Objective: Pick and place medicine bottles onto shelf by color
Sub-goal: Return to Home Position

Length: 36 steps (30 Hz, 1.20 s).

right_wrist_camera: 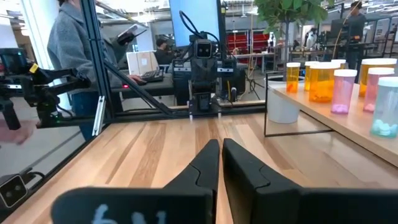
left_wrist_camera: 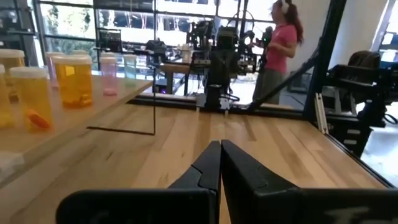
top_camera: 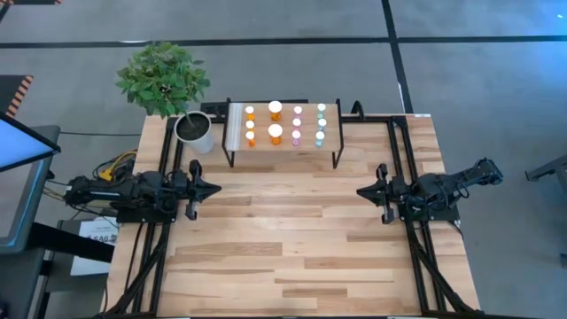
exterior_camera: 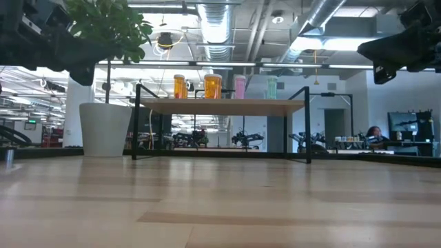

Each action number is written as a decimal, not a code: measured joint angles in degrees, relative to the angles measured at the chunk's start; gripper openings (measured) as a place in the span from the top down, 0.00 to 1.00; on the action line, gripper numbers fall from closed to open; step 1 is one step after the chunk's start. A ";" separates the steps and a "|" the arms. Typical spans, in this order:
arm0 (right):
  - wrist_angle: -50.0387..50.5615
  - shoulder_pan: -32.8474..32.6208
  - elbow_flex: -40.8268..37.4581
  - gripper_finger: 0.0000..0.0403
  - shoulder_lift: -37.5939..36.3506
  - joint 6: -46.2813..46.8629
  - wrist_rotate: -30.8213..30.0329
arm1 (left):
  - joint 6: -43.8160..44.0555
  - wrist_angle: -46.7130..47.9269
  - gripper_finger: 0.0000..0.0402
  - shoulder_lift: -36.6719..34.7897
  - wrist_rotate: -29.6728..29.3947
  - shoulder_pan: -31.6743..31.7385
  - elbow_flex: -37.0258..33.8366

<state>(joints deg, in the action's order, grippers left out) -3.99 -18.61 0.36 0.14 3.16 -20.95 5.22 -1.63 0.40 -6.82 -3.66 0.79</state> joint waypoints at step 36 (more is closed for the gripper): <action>0.28 0.00 -0.02 0.88 0.00 -0.11 -0.08 | 0.39 1.03 1.00 0.00 -0.05 0.00 0.38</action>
<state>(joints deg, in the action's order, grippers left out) -3.70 -18.61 0.34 0.14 3.05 -21.04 5.61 -0.60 0.40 -6.87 -3.66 1.17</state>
